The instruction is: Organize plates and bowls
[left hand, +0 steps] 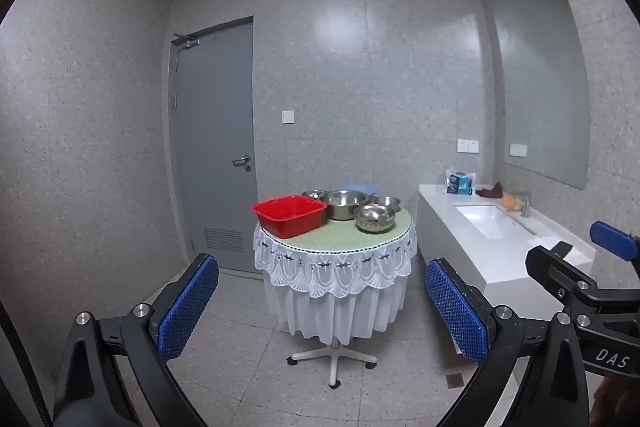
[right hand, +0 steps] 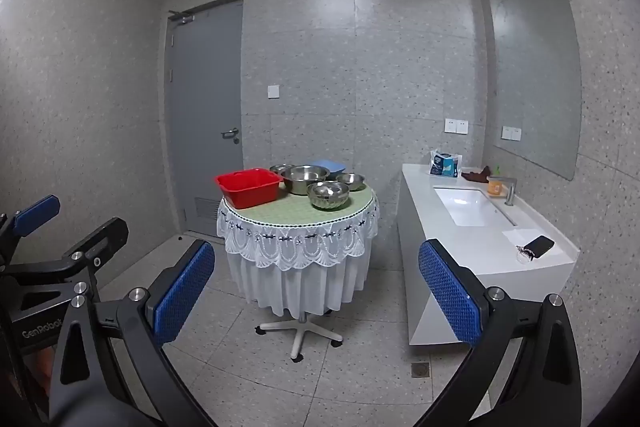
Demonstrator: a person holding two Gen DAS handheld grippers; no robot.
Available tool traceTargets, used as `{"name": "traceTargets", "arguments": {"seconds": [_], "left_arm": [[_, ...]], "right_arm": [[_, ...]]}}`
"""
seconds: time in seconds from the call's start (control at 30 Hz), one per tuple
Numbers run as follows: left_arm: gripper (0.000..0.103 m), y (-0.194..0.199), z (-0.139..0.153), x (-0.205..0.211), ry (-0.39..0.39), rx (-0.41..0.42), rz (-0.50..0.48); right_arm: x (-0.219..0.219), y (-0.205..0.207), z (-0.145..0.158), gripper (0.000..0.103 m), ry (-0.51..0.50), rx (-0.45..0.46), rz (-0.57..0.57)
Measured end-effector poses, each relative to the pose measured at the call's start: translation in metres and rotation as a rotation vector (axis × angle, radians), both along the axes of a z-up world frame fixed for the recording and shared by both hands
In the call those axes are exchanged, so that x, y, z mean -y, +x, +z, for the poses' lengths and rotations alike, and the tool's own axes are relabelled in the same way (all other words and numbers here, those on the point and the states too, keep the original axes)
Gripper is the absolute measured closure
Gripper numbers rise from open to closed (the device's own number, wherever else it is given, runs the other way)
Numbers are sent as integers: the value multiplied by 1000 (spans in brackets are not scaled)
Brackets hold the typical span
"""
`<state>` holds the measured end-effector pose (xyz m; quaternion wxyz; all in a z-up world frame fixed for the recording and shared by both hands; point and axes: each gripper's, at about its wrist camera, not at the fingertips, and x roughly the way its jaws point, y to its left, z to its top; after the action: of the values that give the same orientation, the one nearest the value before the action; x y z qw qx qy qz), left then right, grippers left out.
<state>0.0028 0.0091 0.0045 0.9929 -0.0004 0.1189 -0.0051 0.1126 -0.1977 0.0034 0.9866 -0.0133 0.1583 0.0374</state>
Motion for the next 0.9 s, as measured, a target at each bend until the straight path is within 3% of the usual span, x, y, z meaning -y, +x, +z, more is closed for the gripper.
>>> {"name": "traceTargets", "arguments": {"seconds": [0.9], "left_arm": [[1,5,-4,4,14,1,9]], "right_arm": [[-17,26,-15,0,15,-15,7]]}}
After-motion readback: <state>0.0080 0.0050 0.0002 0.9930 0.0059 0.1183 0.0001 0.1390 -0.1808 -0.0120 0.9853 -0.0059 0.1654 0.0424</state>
